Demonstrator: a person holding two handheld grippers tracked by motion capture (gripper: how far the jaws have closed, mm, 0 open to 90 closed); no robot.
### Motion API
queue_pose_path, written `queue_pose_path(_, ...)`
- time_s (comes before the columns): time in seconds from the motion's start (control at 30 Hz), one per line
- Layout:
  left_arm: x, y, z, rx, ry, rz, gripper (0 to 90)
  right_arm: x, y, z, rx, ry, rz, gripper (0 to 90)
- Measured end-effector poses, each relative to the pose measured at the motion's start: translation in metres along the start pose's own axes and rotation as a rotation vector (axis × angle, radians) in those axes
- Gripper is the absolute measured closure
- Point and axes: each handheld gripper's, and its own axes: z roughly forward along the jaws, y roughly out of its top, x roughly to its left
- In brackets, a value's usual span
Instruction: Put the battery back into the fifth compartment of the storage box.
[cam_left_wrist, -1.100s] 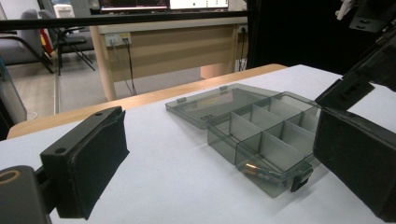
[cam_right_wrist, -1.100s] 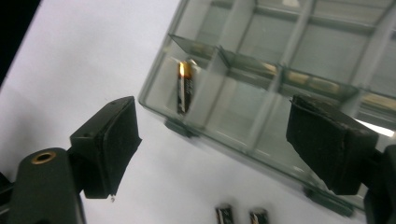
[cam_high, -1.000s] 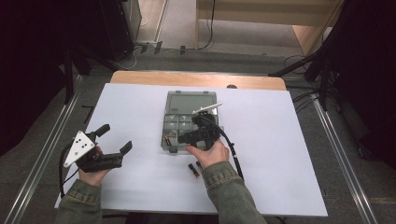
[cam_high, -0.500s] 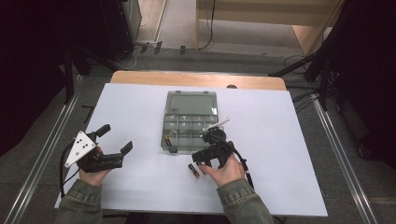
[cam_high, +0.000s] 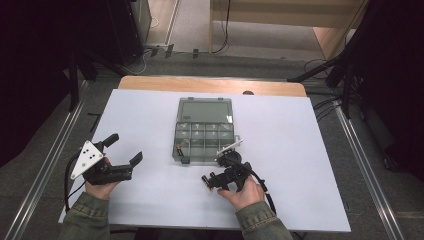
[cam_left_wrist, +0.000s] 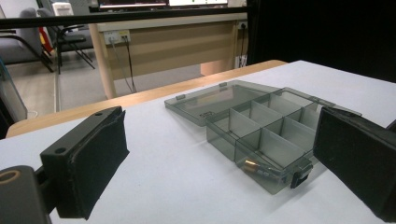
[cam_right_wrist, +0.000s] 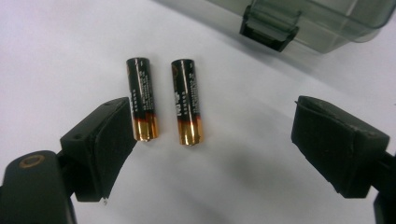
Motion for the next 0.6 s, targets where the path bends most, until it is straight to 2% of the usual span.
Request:
queue_pose_path(0.1,0.000,0.000,0.000,-0.001,0.000,0.000,3.2,0.002,0.001,0.003,0.004,-0.015,-0.015,16.5)
queue_pose_path(0.43,0.000,0.000,0.000,0.001,0.001,0.002,3.2,0.006,0.004,0.008,0.010,-0.023,-0.035,41.1)
queue_pose_path(0.6,0.000,0.000,0.000,0.000,0.002,0.003,3.2,0.011,0.007,0.011,0.020,-0.031,-0.070,50.9)
